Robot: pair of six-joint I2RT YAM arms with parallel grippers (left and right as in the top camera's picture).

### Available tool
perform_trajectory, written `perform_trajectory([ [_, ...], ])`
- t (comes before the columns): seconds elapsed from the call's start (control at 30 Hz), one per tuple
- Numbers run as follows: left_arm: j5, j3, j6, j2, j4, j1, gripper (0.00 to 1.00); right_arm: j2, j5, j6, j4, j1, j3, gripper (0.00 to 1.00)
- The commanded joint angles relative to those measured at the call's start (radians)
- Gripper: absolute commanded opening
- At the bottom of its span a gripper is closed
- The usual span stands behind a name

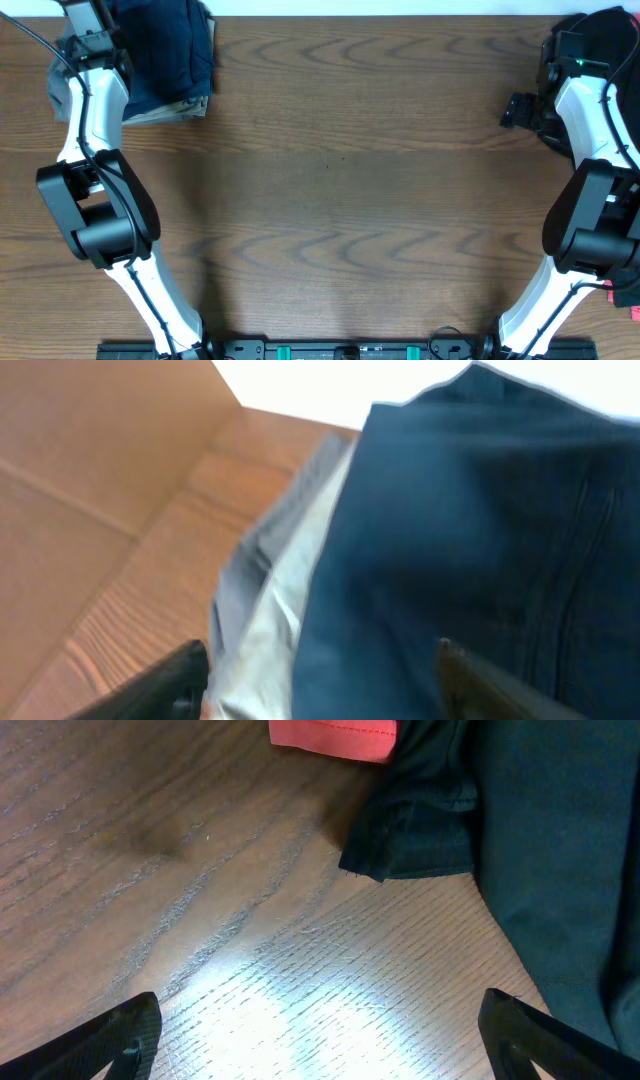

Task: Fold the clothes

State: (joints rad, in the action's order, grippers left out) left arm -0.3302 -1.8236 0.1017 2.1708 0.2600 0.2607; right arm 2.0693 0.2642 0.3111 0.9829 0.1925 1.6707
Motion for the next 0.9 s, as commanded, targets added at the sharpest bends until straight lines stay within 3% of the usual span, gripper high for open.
perform_trajectory([
  [0.0,-0.014,-0.027,-0.065,-0.013,0.063,-0.009,0.44,0.005,0.008,0.018,0.001,-0.008,0.001,0.99],
  [0.07,0.009,-0.018,-0.108,-0.006,0.093,-0.008,0.35,0.005,0.008,0.018,0.001,-0.008,0.001,0.99],
  [0.3,0.144,0.038,-0.114,0.000,0.094,-0.003,0.25,0.005,0.008,0.018,0.001,-0.009,0.001,0.99],
  [0.53,0.150,0.105,-0.115,0.001,0.090,0.049,0.24,0.005,0.008,0.018,0.001,-0.010,0.001,0.99],
  [0.87,0.286,0.204,-0.113,0.001,0.050,0.134,0.24,0.005,0.008,0.018,0.001,-0.010,0.001,0.99],
])
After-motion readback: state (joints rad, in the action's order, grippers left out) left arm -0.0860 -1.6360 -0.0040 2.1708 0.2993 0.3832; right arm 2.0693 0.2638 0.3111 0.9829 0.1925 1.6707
